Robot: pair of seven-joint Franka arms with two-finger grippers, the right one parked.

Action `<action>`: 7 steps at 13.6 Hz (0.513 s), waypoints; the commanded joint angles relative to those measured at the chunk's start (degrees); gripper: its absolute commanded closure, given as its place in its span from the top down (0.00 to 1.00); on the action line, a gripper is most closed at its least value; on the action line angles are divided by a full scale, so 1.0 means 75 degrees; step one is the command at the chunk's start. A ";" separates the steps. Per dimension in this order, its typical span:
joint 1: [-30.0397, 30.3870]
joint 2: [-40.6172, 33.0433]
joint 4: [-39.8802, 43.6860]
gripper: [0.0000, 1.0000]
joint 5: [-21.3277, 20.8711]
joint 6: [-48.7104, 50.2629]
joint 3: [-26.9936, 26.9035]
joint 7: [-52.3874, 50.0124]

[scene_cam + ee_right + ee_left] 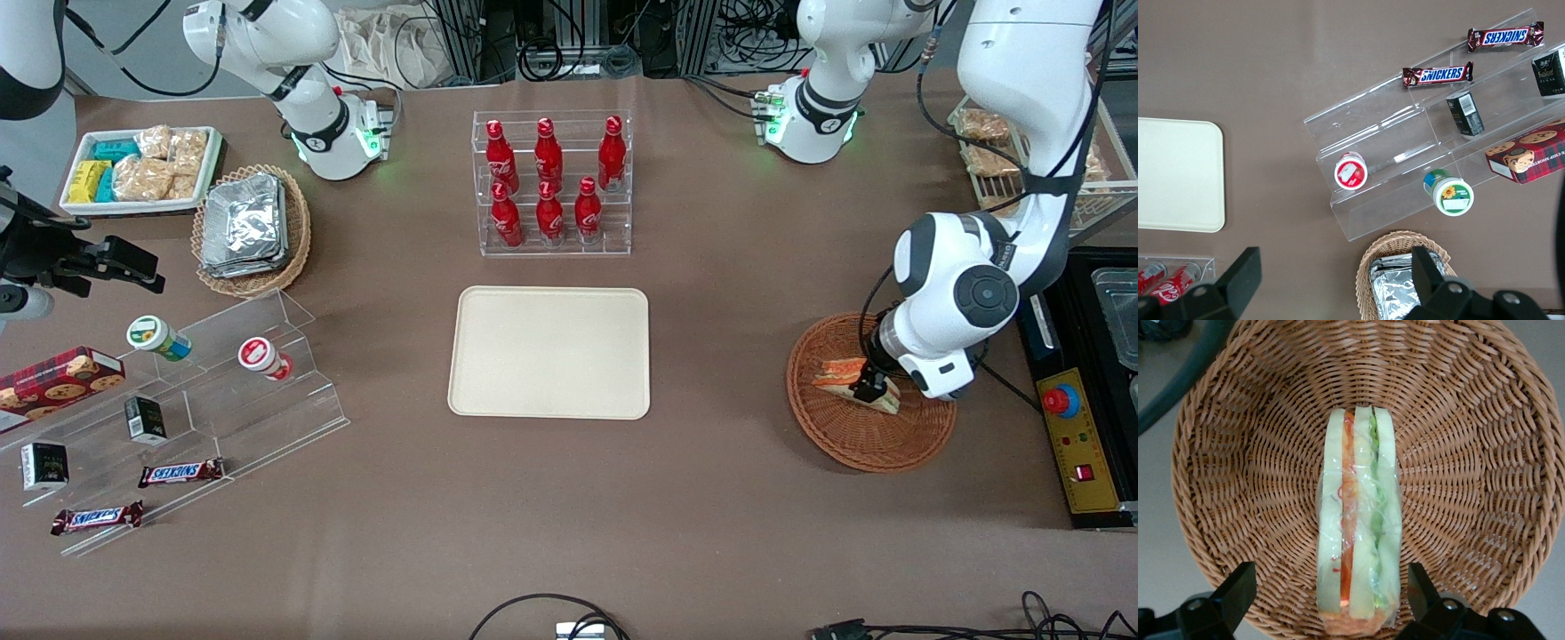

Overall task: Place sandwich from basket to tray
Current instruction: 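Lower the open left gripper over the wrapped sandwich in the basket, then close the left gripper on the sandwich's crust edge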

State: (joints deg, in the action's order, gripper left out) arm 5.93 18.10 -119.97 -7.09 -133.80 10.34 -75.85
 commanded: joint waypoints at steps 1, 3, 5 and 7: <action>-0.0077 0.0141 -0.0059 0.98 -0.0204 -0.0358 -0.0089 -0.0199; -0.0088 0.0246 -0.0059 0.89 -0.0204 -0.0488 -0.0101 -0.0199; -0.0076 0.0282 -0.0059 0.75 -0.0204 -0.0582 -0.0112 -0.0199; -0.0076 0.0294 -0.0059 0.46 -0.0204 -0.0582 -0.0112 -0.0199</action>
State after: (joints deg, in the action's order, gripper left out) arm 5.93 20.44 -120.00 -7.64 -137.18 10.02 -75.88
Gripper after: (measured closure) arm 0.264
